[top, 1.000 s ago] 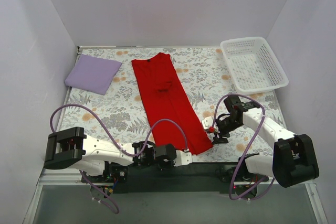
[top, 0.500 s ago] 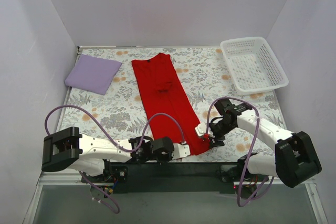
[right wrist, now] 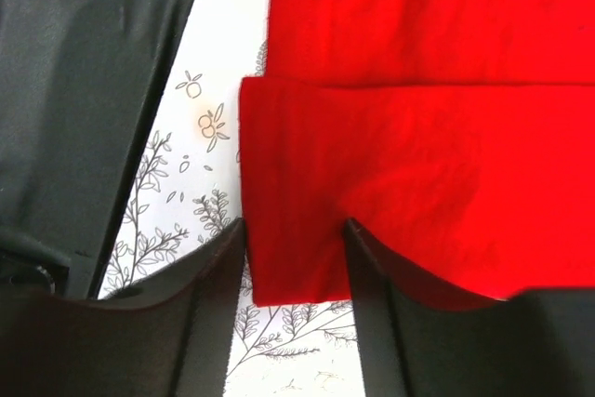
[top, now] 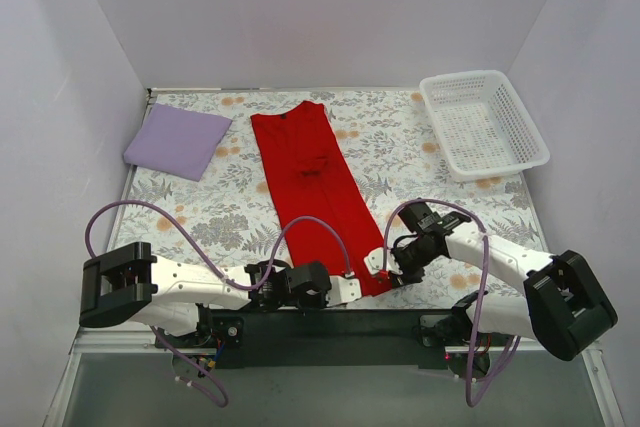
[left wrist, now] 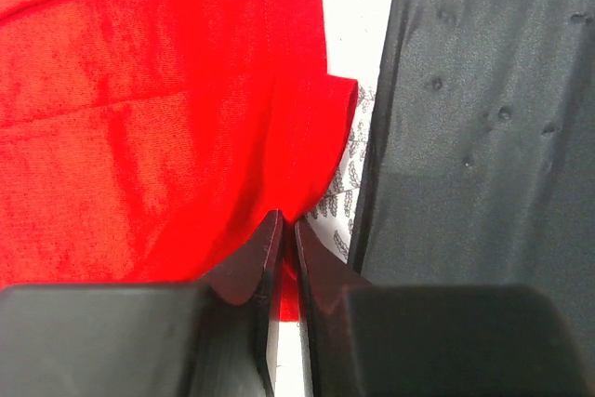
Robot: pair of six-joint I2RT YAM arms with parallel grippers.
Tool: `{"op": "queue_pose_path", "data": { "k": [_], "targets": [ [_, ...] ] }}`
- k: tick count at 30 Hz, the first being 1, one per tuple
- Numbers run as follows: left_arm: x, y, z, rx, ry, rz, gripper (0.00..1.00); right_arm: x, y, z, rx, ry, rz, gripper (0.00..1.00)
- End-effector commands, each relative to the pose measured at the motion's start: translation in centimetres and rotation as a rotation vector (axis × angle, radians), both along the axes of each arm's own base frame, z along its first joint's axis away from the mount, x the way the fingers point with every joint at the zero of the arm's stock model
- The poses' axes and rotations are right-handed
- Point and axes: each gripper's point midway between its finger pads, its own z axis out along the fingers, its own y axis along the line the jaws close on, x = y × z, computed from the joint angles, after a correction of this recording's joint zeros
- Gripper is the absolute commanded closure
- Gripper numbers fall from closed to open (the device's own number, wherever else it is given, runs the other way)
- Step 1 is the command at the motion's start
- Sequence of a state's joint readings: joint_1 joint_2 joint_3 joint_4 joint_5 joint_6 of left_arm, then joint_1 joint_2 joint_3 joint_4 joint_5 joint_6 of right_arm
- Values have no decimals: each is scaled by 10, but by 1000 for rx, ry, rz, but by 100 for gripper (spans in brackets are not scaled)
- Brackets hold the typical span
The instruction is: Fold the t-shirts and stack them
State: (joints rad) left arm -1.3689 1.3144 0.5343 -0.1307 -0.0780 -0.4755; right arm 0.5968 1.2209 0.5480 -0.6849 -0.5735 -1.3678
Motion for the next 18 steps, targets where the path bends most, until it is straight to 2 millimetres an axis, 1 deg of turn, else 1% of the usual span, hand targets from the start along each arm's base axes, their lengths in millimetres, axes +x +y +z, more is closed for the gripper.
{"op": "queue_pose_path", "data": {
  "k": [1,3,4,5,7,8,10,11,12,13,14,15,16,17,18],
  "targets": [
    [-2,0,5,-25,6,-10,100,8,-10,-17,-62,-54,-42,56],
    [-1,0,6,-34,3,-9,100,10,-10,-20,-64,-63,-56,68],
    [-2,0,6,-40,3,-12,100,10,-9,-19,-61,-64,-59,82],
    [-2,1,7,-45,-1,-20,100,10,-8,-18,-56,-64,-62,88],
    [-5,1,9,-65,4,-41,100,12,-3,-11,-32,-62,-71,95],
    [-6,0,11,-74,4,-55,100,12,-1,-7,-20,-60,-70,95],
    [-11,-2,19,-113,25,-89,100,12,5,10,8,-50,-60,96],
    [-5,-3,23,-134,29,-77,100,11,8,16,17,-44,-46,99],
    [-3,-3,28,-152,34,-82,100,13,14,28,36,-28,-38,99],
    [-3,-5,32,-177,59,-97,100,14,18,33,47,-15,-48,99],
    [11,-4,42,-216,51,-62,100,17,22,35,48,3,-61,99],
    [17,-4,47,-233,44,-61,100,23,28,40,59,12,-72,99],
    [21,-4,52,-254,50,-66,100,36,38,53,76,-3,-88,99],
    [39,0,56,-269,36,-26,100,42,42,50,48,43,-127,99],
    [47,2,58,-272,26,-23,100,51,46,53,38,41,-146,99]
  ]
}}
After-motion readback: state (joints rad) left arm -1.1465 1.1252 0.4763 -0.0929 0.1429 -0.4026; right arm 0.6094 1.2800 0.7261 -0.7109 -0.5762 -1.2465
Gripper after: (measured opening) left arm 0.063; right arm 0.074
